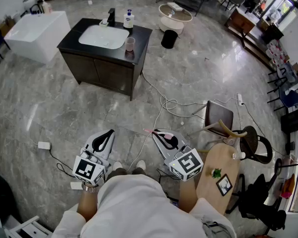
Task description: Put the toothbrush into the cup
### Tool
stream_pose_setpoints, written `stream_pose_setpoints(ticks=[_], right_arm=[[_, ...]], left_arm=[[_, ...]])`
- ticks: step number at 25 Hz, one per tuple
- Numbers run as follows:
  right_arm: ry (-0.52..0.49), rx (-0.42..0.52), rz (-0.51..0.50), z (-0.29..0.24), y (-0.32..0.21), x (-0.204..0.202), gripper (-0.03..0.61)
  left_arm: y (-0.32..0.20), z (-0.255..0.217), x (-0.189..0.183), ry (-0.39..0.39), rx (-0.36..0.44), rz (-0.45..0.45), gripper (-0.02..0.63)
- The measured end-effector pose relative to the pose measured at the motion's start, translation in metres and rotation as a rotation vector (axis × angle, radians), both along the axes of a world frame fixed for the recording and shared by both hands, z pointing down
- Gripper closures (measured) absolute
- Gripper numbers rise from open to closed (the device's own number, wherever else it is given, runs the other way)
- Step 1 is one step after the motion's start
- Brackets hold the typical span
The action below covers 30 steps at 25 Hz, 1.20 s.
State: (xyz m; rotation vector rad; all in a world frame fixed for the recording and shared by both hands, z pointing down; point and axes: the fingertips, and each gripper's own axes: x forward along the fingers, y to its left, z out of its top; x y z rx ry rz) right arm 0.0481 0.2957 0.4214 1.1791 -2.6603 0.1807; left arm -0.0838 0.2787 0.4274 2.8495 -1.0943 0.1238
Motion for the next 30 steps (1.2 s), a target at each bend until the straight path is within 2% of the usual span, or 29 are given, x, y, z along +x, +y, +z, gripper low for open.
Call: stream_pose_setpoints(ticks=[7,30], right_arm=[[-0.008,-0.004,-0.004,-0.004,0.002,0.010,0.531],[-0.057,0.028,-0.003,-0.008,0.010,0.021,0.531]], left_arm=[[0.000,-0.004,0.012,0.014,0.000,0.000,0.617],[0.013,-0.003,0.022,-0.020,0.005,-0.013,0.617]])
